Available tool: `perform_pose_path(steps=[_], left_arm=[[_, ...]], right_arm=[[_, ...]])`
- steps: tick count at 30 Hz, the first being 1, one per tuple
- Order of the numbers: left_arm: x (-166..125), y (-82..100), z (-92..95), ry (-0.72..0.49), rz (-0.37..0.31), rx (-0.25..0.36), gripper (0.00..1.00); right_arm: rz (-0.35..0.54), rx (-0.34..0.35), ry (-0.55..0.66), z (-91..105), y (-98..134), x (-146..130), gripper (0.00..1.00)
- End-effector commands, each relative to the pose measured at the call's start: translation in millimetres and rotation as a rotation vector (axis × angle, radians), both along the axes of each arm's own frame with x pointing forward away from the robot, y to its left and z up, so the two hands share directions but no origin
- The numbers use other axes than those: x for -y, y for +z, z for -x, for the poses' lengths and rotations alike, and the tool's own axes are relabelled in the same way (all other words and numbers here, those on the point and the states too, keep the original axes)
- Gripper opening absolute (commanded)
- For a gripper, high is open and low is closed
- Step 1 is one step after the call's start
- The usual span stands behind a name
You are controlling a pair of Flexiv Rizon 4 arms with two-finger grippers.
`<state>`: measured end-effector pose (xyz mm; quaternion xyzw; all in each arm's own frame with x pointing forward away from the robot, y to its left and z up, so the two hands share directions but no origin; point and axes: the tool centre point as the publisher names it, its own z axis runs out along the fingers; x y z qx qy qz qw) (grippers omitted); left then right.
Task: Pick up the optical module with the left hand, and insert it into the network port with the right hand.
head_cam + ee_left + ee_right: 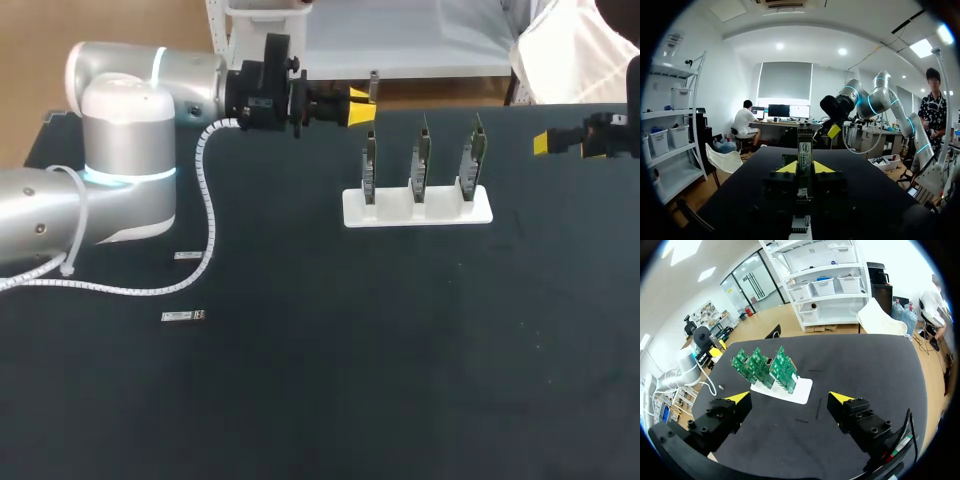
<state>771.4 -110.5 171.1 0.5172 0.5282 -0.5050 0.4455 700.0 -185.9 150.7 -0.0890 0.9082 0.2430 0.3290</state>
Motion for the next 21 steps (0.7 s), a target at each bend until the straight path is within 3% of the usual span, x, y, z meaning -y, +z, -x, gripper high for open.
perform_pose_path(steps=[1,5,13,19,21], left_arm=[[0.7,-1.5,-3.1,-0.006,0.002,0.000,0.00],[0.7,-1.5,-3.1,-0.006,0.002,0.000,0.00],[0.7,-1.5,-3.1,-0.006,0.002,0.000,0.00],[0.7,-1.5,-3.1,-0.006,0.002,0.000,0.00],[0.7,-1.5,-3.1,-0.006,0.002,0.000,0.00]], right_arm=[[0.002,0.000,-0.003,0.6,0.4,-0.8,1.00],[0.002,0.000,-0.003,0.6,0.4,-0.8,1.00],[0.010,0.137,0.302,-34.8,36.2,8.2,1.00],[0.027,0.236,0.524,-55.5,58.2,-20.7,1.00],[-0.001,0.240,0.639,-58.8,60.6,-32.0,1.00]])
